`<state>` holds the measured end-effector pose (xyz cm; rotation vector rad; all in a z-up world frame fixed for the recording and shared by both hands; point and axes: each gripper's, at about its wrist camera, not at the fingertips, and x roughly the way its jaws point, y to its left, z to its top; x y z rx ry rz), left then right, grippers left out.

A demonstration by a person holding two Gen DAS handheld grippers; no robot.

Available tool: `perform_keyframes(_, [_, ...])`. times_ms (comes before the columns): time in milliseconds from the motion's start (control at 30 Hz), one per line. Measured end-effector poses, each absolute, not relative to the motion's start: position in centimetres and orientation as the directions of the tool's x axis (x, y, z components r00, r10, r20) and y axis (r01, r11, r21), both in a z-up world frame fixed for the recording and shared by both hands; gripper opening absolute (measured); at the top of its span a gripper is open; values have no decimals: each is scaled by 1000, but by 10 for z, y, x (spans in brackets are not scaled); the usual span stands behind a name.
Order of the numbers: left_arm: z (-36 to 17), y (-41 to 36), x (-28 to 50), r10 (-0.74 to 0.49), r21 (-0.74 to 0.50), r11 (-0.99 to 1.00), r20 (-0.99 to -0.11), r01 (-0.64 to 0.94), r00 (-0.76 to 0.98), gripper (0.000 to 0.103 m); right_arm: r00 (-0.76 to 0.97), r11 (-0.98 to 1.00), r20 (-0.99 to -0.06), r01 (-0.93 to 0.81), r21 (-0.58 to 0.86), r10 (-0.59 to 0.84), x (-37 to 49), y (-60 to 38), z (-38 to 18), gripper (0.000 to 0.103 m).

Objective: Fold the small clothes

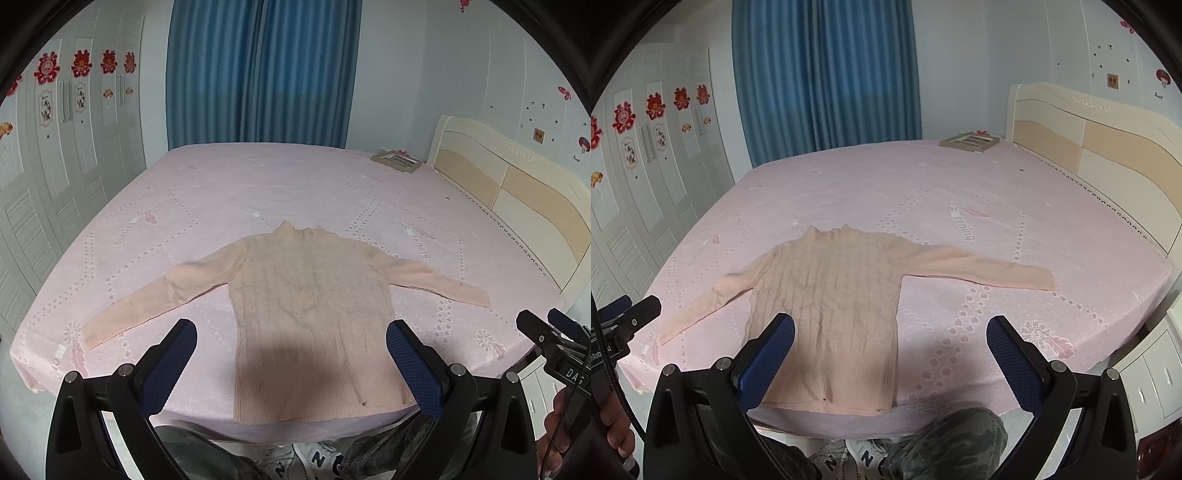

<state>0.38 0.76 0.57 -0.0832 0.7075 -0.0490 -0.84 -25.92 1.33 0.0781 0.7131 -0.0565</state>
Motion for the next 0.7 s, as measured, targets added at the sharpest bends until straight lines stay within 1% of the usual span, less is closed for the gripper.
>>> perform_keyframes(67, [5, 8, 6, -80, -100, 995, -644, 19, 761, 103, 759, 996, -650, 83, 42, -36, -8, -258, 12, 102])
perform_keyframes(167, [4, 14, 6, -113, -143, 989, -616, 30, 779, 103, 774, 997, -633, 70, 41, -29, -6, -256, 13, 102])
perform_keyframes(233, [2, 17, 7, -106, -151, 988, -605, 16, 789, 103, 782, 997, -622, 68, 26, -37, -5, -254, 12, 102])
perform_keyframes(333, [-6, 23, 16, -79, -146, 989, -619, -16, 781, 103, 790, 998, -612, 63, 14, -42, -1, -252, 12, 102])
perform_keyframes(400, [-16, 32, 24, -91, -170, 985, -632, -23, 769, 103, 786, 998, -618, 49, 30, -20, 4, -251, 10, 102])
perform_keyframes(467, [-29, 42, 32, -108, -198, 980, -644, -29, 757, 103, 777, 998, -630, 39, 46, -1, 11, -251, 4, 102])
perform_keyframes(567, [-54, 60, 46, -85, -208, 975, -664, -74, 743, 102, 754, 998, -656, 16, 64, 30, 23, -248, -10, 102])
perform_keyframes(700, [-104, 97, 67, -99, -262, 956, -711, -131, 696, 98, 748, 998, -661, -13, 65, 53, 38, -238, -36, 101])
